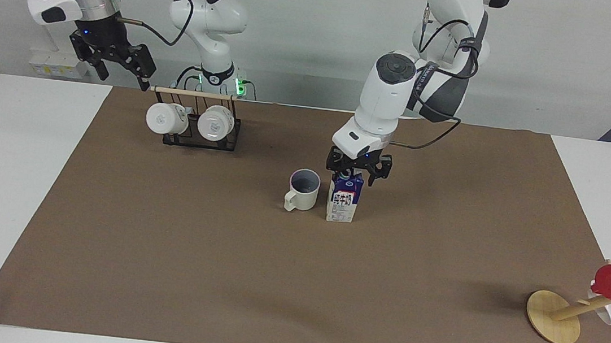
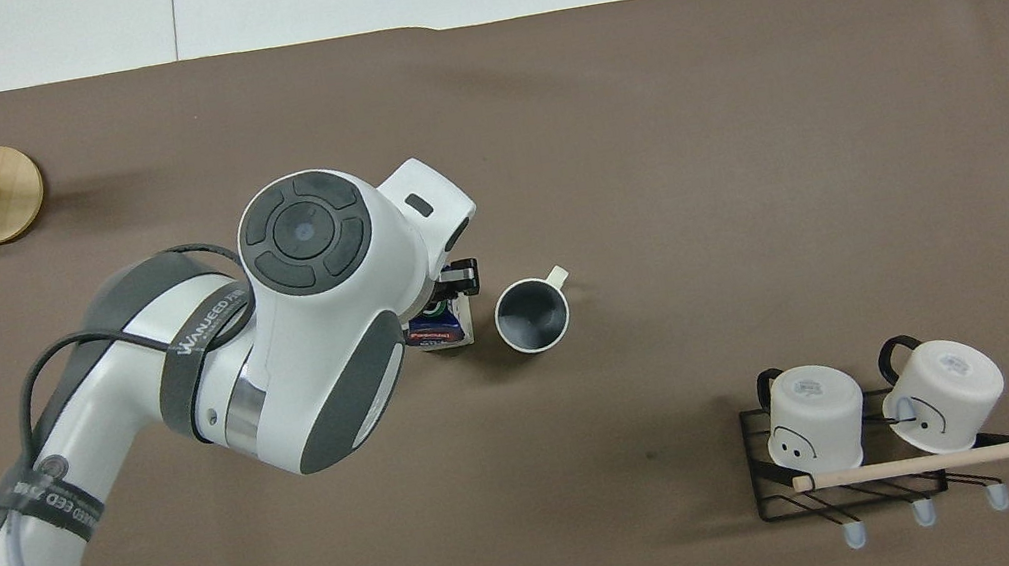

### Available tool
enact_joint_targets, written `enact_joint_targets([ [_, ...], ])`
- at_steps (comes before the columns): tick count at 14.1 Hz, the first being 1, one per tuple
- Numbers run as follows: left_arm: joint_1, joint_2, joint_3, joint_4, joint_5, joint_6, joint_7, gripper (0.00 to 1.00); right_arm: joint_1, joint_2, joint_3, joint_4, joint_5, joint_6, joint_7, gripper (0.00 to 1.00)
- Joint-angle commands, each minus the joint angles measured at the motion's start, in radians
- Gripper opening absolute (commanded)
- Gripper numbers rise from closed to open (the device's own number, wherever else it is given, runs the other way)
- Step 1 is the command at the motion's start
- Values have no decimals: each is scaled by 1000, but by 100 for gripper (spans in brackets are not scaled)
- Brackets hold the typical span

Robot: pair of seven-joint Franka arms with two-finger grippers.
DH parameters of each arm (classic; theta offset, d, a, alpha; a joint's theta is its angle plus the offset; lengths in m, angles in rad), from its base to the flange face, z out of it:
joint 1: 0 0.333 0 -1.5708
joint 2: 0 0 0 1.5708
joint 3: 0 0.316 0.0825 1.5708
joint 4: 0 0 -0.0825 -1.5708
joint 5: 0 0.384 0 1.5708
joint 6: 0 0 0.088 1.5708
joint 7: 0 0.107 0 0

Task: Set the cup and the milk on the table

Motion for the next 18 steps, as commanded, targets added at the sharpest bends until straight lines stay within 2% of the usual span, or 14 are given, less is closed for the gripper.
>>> enact_joint_targets([
  [1,1,-62,16,-4,5,-14,-1,100,3,0,-3,47,11,-48,-31,100],
  [6,89,-208,19,-9,5,-172,85,100,3,-13,-3,35,15,-42,-32,100],
  [8,134,-233,22,-7,5,-226,154,100,3,-21,-3,25,18,-45,-31,100],
  [12,252,-274,25,5,6,-231,316,100,-3,-39,-5,-9,17,-36,-29,100],
  [15,342,-277,27,86,11,-293,421,100,2,-38,-5,-2,12,-37,-31,100],
  [18,419,-265,27,201,14,-428,516,100,8,-39,6,40,18,-112,-34,100],
])
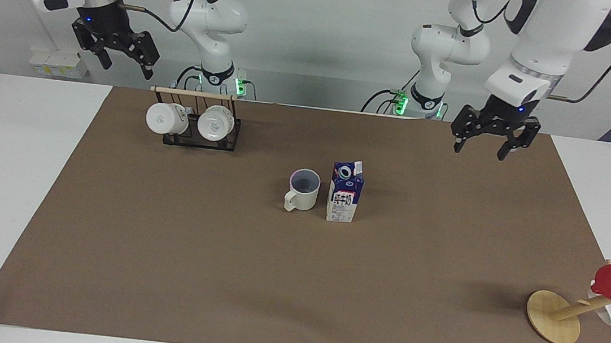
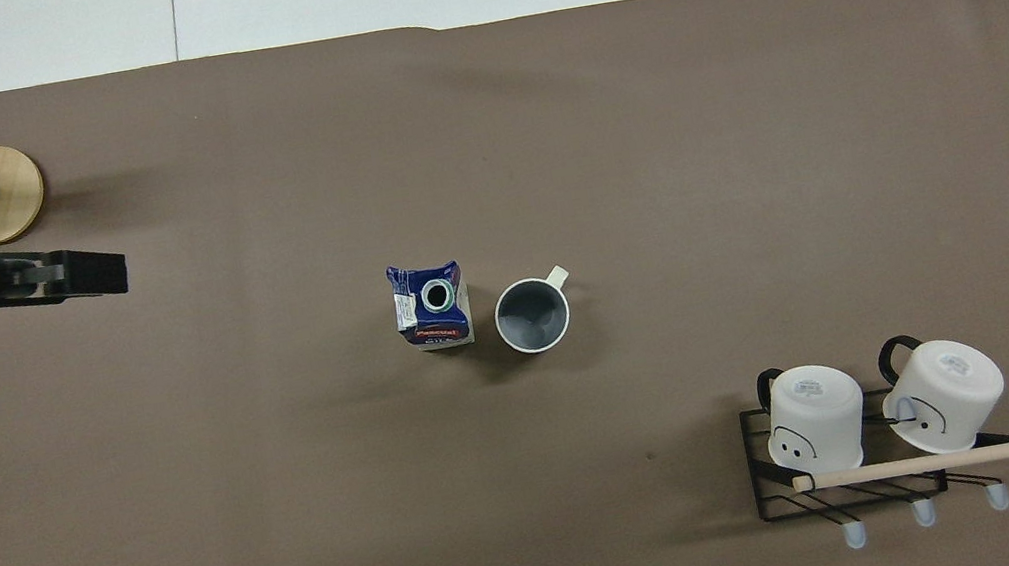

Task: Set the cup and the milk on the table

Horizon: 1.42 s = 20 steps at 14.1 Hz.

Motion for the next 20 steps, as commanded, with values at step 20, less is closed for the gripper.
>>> enact_joint_targets([
  [20,84,3,-10,124,20,-229,64,100,0,-1,2,3,-1,18,-10,100],
])
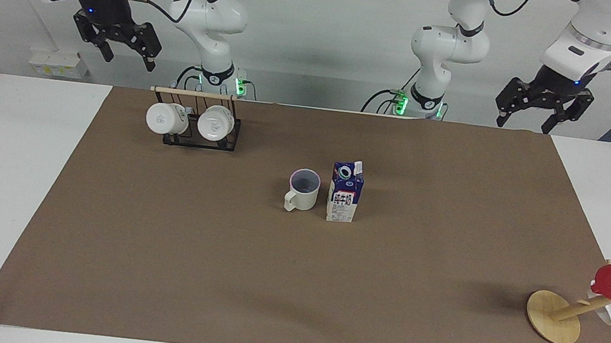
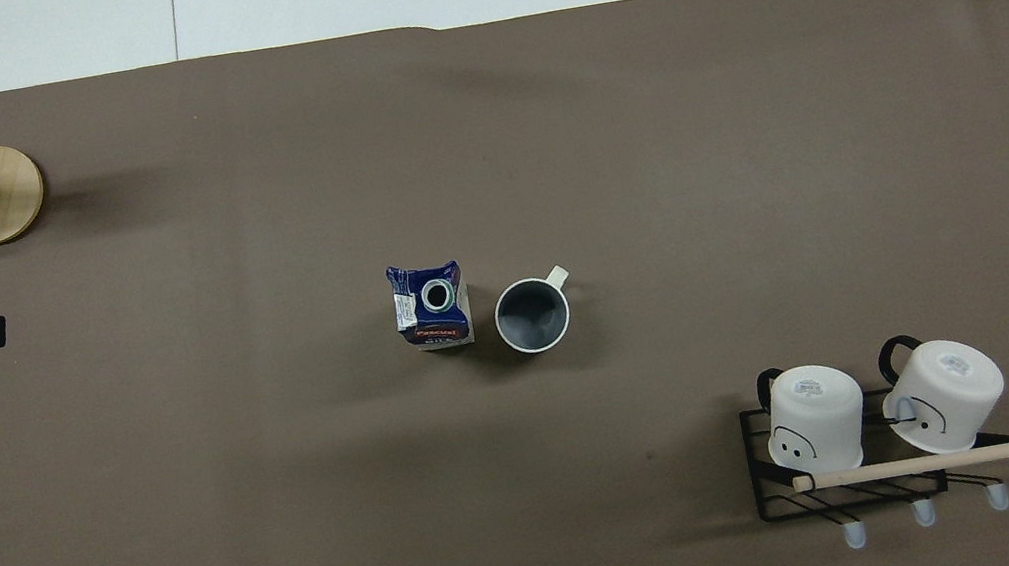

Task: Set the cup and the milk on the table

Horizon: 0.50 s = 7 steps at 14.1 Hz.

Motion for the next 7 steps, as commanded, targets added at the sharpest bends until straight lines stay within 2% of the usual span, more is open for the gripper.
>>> enact_joint_targets([
  [1,15,-9,-9,-2,16,-18,14,100,-2,-3,1,-9,0,20,-8,100],
  [7,16,-11,-9,-7,16,-16,14,100,-2,-6,-1,-13,1,20,-12,100],
])
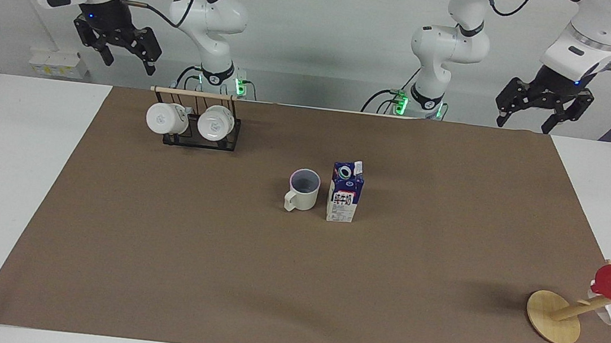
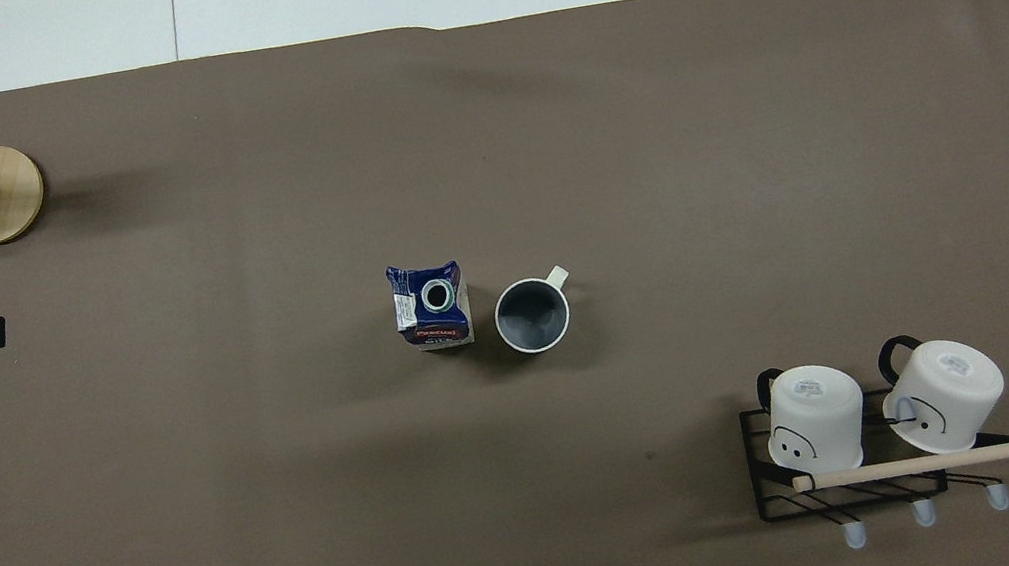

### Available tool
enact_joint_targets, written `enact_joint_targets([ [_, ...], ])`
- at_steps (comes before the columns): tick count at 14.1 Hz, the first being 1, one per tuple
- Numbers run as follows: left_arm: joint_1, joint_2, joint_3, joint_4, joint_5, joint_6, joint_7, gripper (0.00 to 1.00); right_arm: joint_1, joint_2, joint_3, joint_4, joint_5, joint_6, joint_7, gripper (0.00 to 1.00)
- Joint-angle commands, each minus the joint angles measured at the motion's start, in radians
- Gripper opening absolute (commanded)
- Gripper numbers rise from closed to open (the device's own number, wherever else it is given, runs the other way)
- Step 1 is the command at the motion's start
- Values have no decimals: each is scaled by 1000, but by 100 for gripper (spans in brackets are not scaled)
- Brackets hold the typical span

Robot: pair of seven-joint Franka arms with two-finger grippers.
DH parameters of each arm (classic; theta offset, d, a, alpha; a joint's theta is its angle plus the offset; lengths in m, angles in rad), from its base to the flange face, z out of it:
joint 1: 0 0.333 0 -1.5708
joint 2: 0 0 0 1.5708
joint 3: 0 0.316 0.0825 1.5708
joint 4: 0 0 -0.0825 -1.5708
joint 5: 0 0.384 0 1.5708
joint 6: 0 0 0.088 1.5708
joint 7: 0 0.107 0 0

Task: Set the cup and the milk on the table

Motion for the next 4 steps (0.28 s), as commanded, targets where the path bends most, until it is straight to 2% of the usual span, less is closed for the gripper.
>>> enact_joint_targets([
  [1,15,-11,-9,-7,15,-15,14,100,-3,-11,-1,-14,1,16,-12,100],
  [4,15,-11,-9,-7,15,-15,14,100,-5,-11,-1,-14,1,16,-15,100],
])
